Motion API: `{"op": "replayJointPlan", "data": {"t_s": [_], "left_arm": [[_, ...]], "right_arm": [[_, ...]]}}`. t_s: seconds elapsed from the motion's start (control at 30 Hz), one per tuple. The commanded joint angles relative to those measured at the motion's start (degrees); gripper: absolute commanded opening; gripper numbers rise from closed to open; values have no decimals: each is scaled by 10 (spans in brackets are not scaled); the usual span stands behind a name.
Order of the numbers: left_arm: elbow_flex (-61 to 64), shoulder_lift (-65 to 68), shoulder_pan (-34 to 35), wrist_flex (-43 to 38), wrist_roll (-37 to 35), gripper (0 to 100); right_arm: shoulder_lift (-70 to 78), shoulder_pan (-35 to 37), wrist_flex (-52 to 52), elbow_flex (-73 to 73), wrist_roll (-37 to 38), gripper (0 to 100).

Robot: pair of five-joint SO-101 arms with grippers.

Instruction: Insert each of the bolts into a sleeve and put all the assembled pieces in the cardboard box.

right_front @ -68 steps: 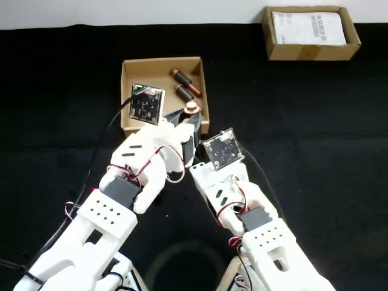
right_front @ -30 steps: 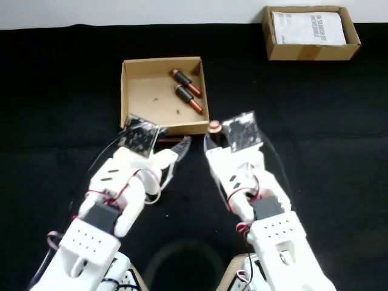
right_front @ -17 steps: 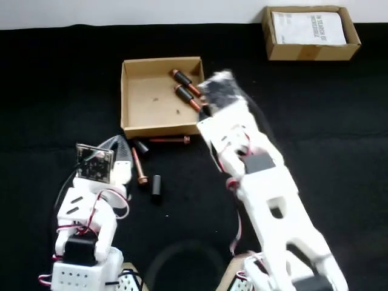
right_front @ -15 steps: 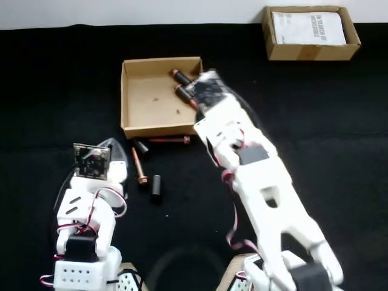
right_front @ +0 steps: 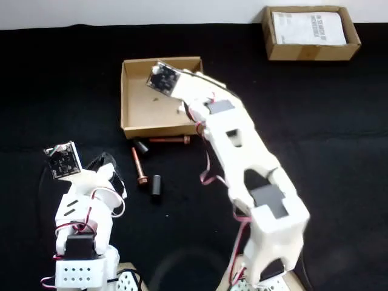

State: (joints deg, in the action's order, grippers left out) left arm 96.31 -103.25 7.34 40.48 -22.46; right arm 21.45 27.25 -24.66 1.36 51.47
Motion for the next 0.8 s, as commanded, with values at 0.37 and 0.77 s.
{"op": "replayJointPlan", "data": {"t_s": [0.37, 0.77], "left_arm": [[8, -9, -22, 7, -11, 9], [8, -8, -22, 7, -11, 9]], "right_arm": [[143, 68, -61, 170, -47, 9], [102, 36, -204, 206, -116, 177]]}}
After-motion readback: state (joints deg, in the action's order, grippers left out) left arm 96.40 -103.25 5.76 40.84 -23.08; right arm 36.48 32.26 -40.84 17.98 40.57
